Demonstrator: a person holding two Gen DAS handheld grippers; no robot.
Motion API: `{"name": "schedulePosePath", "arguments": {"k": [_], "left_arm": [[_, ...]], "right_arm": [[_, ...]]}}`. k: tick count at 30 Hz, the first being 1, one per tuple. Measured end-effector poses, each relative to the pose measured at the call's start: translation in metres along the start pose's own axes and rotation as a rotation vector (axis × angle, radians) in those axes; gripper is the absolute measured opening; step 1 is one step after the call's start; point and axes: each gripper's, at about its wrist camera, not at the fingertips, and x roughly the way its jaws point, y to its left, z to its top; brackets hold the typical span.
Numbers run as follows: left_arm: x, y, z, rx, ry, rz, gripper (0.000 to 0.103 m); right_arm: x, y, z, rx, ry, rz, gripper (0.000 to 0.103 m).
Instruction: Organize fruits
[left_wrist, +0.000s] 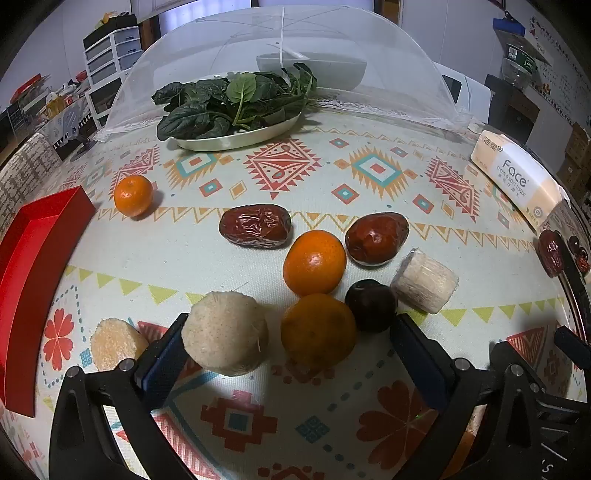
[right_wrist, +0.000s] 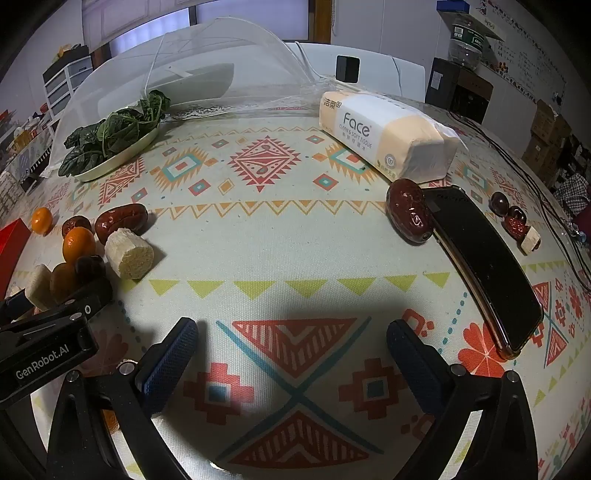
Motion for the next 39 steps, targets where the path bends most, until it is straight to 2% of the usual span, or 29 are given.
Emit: {"name": "schedulePosePath", "arguments": {"k": [33,39], "left_arm": [[0.0000,0.0001,0.0000,-0.001,0.000,0.000,0.103],[-0.0004,-0.0018,-0.0002,0.008,0.048,-0.004,0.103]], "right_arm": [[0.0000,0.0021,0.0001,0.000,0.000,0.000,0.103],[0.0001,0.0022,0.0005,-0.004,0.008,0.010,0.103]]}}
